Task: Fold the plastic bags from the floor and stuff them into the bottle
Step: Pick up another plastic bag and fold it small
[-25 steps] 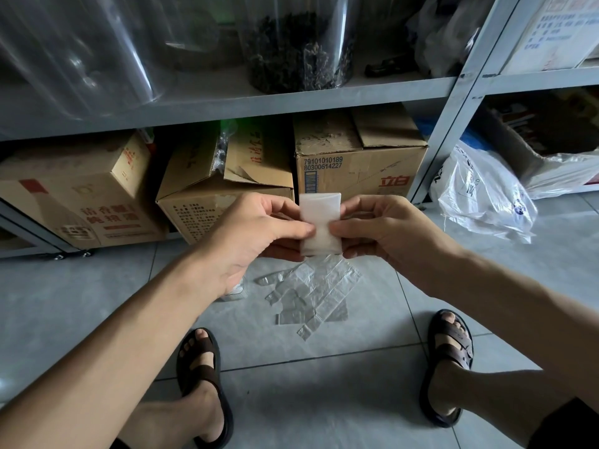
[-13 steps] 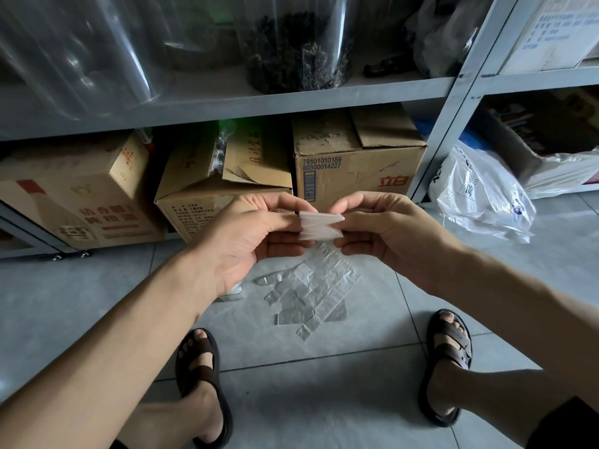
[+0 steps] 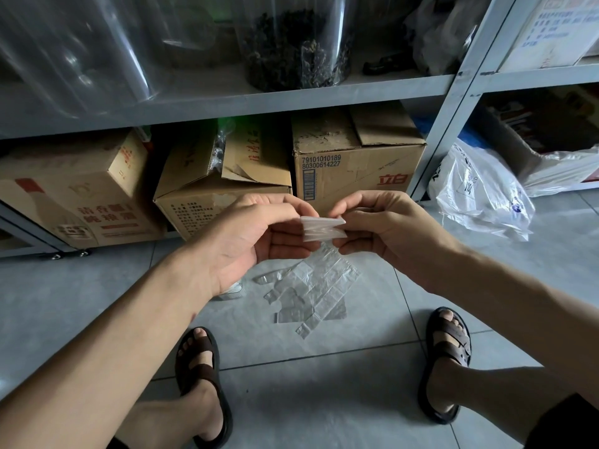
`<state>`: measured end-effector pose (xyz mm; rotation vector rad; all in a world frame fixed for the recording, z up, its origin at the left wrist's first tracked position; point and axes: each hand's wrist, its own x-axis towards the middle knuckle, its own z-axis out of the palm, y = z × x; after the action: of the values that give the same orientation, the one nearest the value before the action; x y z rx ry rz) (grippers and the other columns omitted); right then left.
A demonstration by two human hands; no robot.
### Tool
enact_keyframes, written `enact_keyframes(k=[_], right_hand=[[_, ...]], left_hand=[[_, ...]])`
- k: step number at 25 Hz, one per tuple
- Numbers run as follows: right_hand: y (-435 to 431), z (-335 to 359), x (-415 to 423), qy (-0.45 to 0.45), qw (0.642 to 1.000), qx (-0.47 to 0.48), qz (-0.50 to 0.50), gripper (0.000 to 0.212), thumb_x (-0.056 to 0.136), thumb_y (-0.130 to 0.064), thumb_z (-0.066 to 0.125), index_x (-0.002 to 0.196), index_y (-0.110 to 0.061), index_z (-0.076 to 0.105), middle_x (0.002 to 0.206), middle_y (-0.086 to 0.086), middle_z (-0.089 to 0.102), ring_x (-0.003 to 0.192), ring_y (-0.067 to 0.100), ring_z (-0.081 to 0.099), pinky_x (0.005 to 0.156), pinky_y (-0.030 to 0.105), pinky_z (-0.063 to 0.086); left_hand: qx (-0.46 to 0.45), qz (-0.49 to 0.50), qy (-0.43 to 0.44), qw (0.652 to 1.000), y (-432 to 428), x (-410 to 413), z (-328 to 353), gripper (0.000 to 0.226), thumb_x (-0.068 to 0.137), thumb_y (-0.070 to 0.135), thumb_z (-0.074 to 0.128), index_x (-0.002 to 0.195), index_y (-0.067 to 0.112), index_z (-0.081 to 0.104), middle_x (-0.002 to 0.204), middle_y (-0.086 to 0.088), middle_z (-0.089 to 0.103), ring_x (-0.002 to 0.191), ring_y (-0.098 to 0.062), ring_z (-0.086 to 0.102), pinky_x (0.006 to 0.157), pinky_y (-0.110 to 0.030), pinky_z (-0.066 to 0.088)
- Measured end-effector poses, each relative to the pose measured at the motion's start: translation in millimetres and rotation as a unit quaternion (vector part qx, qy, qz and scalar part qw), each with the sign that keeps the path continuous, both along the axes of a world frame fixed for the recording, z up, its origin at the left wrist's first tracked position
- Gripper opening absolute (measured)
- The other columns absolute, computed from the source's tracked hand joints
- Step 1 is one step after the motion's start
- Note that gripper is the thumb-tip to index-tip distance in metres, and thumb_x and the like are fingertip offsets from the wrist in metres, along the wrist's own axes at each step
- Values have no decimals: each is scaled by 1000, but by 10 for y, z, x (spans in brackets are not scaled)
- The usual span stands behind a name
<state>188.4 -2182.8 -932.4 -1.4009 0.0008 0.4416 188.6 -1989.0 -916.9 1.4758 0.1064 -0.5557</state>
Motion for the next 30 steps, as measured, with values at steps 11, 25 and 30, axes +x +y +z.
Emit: enact_keyframes(k=[11,25,30], right_hand=[[13,-36,19,-29,999,-37,18,23,95,8,50,85,-2,67,78,14,70,69,16,67,62,23,57],[38,-90,42,-47,996,-80,10,13,76,10,74,84,3,67,75,13,68,63,15,66,64,19,55],[142,-95,47,-54,995,-85,2,14,76,11,74,81,0,67,71,11,67,60,13,66,63,17,55]], left_hand=[[30,11,-6,999,-22,14,-36,10,82,-3,65,87,1,73,75,-13,73,63,-15,70,59,-21,59],[94,3,-82,992,33,24,-137,16,74,11,79,89,8,77,89,-26,73,74,-25,72,74,-33,62],[105,2,-89,991,112,39,-145,29,67,9,81,94,4,73,85,-19,75,70,-20,71,67,-26,59]])
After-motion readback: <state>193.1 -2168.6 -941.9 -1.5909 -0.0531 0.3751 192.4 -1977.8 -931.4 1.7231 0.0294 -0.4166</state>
